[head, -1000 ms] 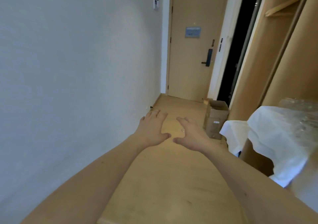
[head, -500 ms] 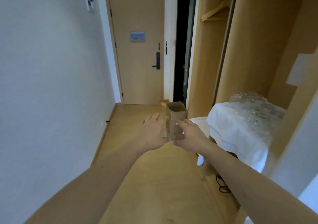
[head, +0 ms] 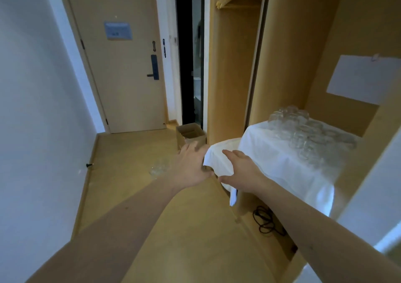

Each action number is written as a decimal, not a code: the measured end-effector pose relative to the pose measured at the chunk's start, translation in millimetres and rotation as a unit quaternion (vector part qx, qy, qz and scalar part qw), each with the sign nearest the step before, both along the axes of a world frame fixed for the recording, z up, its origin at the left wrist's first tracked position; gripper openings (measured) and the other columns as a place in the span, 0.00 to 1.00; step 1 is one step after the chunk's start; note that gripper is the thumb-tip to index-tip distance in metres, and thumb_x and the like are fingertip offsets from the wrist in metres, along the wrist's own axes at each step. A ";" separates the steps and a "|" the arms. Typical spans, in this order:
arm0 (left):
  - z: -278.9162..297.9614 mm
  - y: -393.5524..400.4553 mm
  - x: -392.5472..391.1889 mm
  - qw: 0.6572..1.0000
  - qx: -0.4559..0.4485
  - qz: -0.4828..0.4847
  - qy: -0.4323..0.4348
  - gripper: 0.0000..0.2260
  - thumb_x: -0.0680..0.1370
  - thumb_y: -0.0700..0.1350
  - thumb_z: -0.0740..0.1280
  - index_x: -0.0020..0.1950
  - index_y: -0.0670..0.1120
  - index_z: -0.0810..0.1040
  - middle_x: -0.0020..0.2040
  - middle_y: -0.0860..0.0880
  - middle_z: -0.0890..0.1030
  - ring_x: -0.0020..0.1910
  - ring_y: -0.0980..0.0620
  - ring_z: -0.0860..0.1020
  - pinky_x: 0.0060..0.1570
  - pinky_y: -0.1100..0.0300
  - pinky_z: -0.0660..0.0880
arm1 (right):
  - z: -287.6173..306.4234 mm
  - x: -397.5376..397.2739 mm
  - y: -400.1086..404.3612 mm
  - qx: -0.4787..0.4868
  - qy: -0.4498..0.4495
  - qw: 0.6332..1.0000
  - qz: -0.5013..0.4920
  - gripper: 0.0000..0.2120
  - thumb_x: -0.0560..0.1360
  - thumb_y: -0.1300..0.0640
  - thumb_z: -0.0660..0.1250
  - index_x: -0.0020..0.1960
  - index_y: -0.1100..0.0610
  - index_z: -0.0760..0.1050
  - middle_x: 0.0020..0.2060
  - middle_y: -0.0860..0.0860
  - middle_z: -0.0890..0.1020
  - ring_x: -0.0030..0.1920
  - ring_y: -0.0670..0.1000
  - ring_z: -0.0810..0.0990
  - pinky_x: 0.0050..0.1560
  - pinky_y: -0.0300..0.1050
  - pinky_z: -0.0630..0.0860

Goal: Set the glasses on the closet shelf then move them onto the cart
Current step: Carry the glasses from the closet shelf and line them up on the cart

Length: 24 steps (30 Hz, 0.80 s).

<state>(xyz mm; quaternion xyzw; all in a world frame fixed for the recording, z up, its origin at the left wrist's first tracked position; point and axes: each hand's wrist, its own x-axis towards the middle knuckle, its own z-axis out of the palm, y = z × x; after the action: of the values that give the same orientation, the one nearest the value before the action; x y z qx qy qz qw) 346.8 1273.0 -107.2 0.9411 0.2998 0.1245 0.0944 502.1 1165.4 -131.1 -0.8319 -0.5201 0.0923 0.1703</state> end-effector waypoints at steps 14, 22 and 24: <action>-23.2 106.2 162.1 0.998 -0.001 -0.050 0.032 0.33 0.71 0.63 0.71 0.74 0.55 0.66 0.72 0.44 0.69 0.71 0.40 0.67 0.66 0.38 0.70 | -19.5 135.2 87.4 0.001 -0.001 0.999 -0.038 0.41 0.75 0.39 0.70 0.81 0.47 0.55 0.78 0.53 0.62 0.75 0.58 0.64 0.72 0.57 0.67; -24.3 141.4 278.3 0.994 -0.016 -0.104 0.037 0.36 0.75 0.60 0.71 0.79 0.55 0.61 0.78 0.45 0.62 0.76 0.39 0.62 0.72 0.41 0.64 | -23.0 240.5 119.4 0.004 -0.003 0.996 -0.091 0.41 0.74 0.39 0.71 0.81 0.48 0.56 0.77 0.53 0.64 0.76 0.57 0.63 0.72 0.56 0.67; -24.1 147.5 302.9 0.992 -0.024 -0.115 0.036 0.35 0.75 0.59 0.72 0.79 0.55 0.62 0.77 0.45 0.63 0.75 0.40 0.62 0.71 0.44 0.65 | -22.9 262.7 125.2 0.000 0.001 0.994 -0.105 0.41 0.73 0.40 0.71 0.80 0.48 0.57 0.76 0.52 0.66 0.74 0.57 0.65 0.71 0.56 0.68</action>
<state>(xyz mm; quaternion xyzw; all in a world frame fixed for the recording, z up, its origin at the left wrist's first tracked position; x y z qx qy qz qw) 649.7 1420.4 -131.3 0.9706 0.1961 0.0718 0.1195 764.8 1290.6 -154.0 -0.8820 -0.4295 0.0745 0.1794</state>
